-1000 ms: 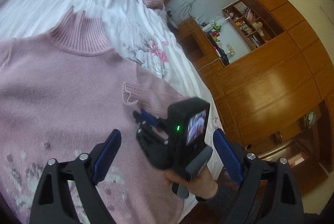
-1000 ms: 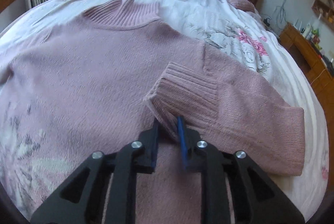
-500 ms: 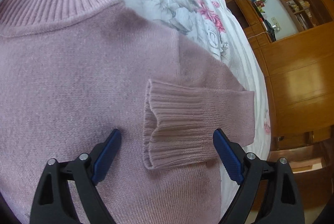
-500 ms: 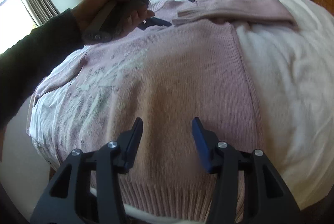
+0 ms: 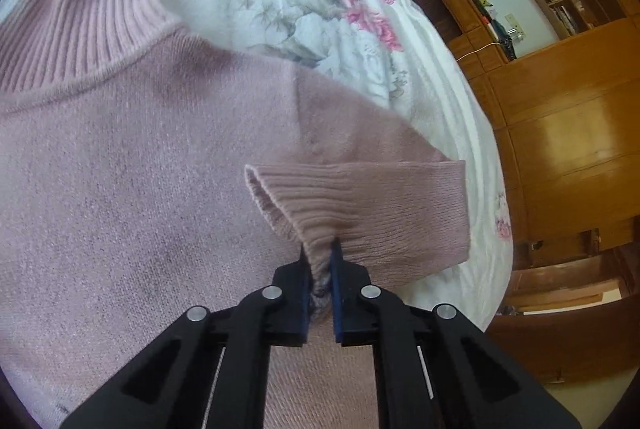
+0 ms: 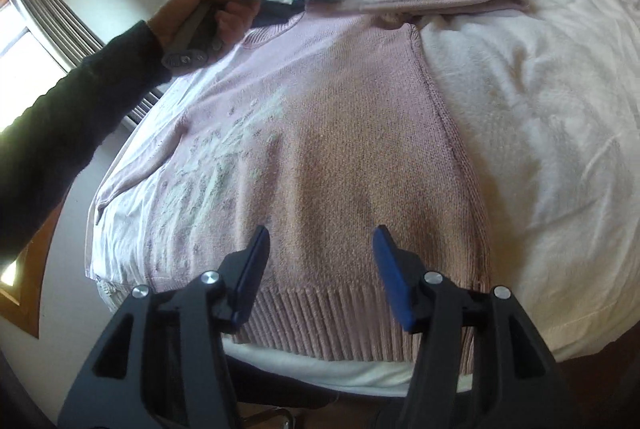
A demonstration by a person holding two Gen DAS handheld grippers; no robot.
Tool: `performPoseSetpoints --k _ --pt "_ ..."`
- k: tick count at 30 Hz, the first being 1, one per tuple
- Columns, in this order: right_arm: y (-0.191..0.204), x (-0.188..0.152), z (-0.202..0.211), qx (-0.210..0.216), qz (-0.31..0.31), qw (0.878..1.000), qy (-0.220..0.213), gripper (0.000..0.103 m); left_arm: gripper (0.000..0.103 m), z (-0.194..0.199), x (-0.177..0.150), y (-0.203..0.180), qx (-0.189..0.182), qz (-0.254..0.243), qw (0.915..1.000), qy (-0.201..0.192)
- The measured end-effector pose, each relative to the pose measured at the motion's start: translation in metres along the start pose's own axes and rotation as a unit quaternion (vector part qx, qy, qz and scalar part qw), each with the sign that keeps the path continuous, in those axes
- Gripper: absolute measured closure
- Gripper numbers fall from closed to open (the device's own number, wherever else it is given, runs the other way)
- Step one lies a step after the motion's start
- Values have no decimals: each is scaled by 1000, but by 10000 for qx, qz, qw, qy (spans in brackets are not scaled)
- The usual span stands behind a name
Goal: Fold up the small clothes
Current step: 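Grasp the folded sleeve cuff with the left tool, straighten it, release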
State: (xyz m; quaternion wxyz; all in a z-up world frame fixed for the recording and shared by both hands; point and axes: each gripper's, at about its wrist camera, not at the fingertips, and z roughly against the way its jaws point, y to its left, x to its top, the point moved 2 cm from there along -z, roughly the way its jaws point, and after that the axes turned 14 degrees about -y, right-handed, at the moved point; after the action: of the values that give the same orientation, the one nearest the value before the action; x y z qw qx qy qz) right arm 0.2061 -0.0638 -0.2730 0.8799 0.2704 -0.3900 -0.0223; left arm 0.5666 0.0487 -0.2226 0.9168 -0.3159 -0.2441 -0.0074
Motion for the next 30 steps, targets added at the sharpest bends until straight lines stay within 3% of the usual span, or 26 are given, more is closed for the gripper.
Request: performPoseSetpoints --k 8,16,30 --pt "11 -2 5 67 -64 10000 5 48 96 115 48 -22 -15 -438 9965 -705" --pt "32 -4 7 245 59 9997 55 48 96 201 66 29 562 -362 9924 -1030" --pt "49 -14 -6 232 118 9994 235 48 96 231 49 132 914 153 9902 -1045"
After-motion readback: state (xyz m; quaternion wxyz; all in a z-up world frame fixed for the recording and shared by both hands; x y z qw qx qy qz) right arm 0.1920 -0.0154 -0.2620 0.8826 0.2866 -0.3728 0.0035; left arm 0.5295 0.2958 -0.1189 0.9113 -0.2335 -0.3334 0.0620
